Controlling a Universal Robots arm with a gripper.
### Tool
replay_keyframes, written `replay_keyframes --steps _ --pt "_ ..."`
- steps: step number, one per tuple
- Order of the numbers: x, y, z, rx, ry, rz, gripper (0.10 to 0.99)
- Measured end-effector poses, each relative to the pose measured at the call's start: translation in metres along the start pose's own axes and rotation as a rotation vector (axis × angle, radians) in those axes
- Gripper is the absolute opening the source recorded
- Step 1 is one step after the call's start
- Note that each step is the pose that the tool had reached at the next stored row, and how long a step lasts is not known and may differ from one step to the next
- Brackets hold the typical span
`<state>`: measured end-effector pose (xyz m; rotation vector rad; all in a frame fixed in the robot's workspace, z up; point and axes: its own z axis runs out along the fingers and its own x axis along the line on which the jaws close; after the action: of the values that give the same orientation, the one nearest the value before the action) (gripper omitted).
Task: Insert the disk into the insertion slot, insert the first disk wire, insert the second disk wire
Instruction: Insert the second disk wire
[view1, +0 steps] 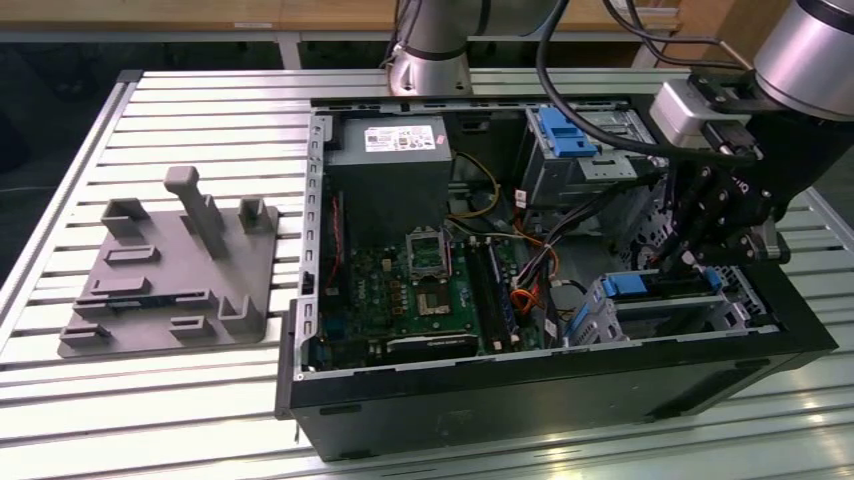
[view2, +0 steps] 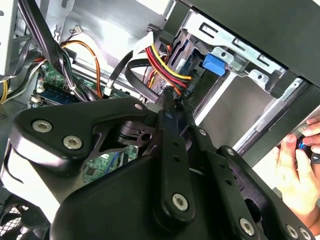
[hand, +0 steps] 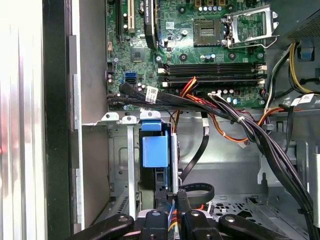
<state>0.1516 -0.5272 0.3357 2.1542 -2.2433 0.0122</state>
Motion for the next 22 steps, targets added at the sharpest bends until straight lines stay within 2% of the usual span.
replay_keyframes --steps 22 --pt "0.0011 -0.0006 0.0045 0.0 0.0003 0.0 0.196"
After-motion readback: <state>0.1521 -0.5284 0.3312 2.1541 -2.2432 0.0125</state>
